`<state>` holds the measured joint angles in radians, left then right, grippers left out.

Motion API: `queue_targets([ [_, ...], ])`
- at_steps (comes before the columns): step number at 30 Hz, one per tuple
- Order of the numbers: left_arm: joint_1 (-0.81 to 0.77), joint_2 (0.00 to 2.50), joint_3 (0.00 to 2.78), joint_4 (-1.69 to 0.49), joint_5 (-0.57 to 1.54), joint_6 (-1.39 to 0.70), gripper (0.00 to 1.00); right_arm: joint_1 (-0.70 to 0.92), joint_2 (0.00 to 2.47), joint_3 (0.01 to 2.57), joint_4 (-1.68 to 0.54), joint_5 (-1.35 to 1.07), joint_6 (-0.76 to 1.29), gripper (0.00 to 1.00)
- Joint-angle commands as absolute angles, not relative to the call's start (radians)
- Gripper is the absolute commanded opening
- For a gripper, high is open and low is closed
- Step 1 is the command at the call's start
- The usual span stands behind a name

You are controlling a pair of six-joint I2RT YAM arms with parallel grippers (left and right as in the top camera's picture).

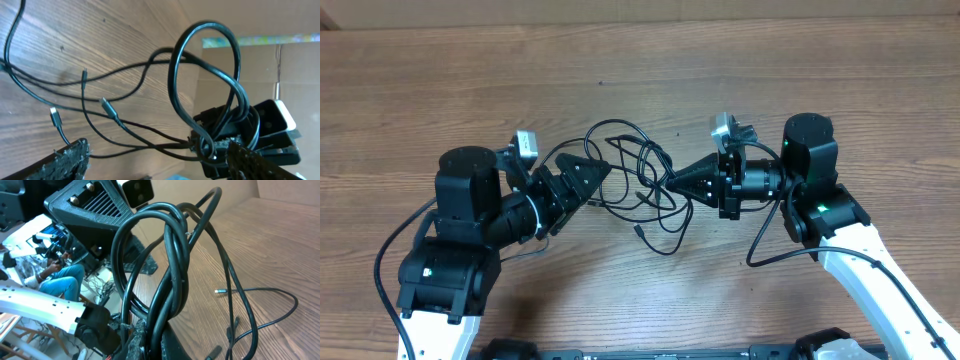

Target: Untangle cables

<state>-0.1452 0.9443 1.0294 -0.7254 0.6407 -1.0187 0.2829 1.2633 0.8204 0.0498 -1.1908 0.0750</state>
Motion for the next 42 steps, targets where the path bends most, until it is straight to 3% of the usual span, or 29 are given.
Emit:
queue_targets([
  [1, -0.159, 0.935, 1.048, -0.713, 0.655, -1.162, 0.85, 0.28, 1.258, 0.831, 0.059, -1.175, 0.091, 0.04],
  [15, -0.324, 1.02, 1.048, -0.635, 0.569, -1.266, 0.77, 0.281, 1.258, 0.831, 0.06, -1.176, 0.09, 0.04],
  [21, -0.336, 1.091, 1.048, -0.542, 0.57, -1.357, 0.68, 0.281, 1.258, 0.831, 0.059, -1.176, 0.09, 0.04],
  [31, -0.336, 1.105, 1.048, -0.455, 0.516, -1.443, 0.69, 0.281, 1.258, 0.831, 0.059, -1.176, 0.09, 0.04],
  [33, -0.336, 1.105, 1.048, -0.455, 0.516, -1.448, 0.62, 0.281, 1.258, 0.831, 0.059, -1.176, 0.09, 0.04],
  [34, -0.336, 1.105, 1.048, -0.455, 0.516, -1.448, 0.43, 0.281, 1.258, 0.831, 0.059, -1.176, 0.09, 0.04],
  [35, -0.336, 1.105, 1.048, -0.455, 0.517, -1.448, 0.36, 0.281, 1.258, 0.831, 0.059, -1.176, 0.09, 0.04],
  [42, -0.348, 1.106, 1.048, -0.455, 0.514, -1.472, 0.38, 0.281, 1.258, 0.831, 0.059, -1.176, 0.09, 0.04],
])
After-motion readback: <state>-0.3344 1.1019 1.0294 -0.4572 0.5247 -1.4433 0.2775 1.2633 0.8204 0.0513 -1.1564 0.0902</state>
